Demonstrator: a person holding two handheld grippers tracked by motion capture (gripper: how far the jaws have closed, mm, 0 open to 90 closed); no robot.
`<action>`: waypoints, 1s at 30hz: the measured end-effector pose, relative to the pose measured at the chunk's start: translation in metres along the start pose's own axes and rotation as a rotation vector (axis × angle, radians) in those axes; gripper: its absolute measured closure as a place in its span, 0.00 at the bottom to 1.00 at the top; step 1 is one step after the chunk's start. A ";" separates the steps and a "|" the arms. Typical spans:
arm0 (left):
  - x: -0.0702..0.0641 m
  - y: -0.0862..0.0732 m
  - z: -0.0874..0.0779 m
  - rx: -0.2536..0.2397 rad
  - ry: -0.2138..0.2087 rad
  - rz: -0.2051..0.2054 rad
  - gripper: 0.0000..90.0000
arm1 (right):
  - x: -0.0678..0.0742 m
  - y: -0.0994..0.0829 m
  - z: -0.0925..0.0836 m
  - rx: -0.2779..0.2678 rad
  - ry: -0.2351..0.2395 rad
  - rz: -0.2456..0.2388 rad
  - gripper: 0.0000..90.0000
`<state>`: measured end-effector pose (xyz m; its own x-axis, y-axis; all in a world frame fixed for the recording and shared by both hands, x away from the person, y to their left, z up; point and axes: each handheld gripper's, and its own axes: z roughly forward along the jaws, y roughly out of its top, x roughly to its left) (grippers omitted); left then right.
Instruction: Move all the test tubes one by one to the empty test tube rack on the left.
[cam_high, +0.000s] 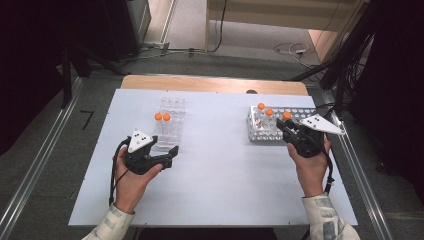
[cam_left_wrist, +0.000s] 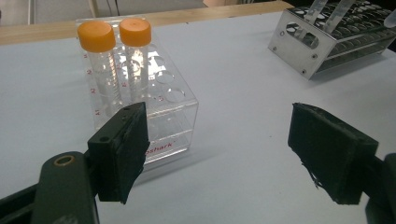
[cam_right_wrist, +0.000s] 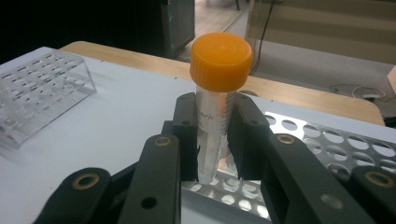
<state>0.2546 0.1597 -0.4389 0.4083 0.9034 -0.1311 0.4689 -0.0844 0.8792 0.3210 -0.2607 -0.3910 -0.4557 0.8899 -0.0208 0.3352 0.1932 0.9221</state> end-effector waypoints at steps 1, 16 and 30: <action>0.000 0.000 0.000 0.000 -0.001 0.000 0.23 | 0.001 -0.001 0.000 0.002 0.005 0.001 0.80; -0.003 0.000 0.001 0.002 -0.010 0.002 0.23 | 0.024 -0.019 0.006 0.029 0.078 -0.006 0.80; -0.009 0.002 0.004 -0.009 -0.035 -0.001 0.23 | 0.053 -0.026 0.019 0.064 0.149 -0.050 0.80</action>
<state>0.2549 0.1500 -0.4375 0.4347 0.8883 -0.1480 0.4624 -0.0791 0.8832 0.3032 -0.2107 -0.4234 -0.5890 0.8081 -0.0042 0.3585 0.2660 0.8948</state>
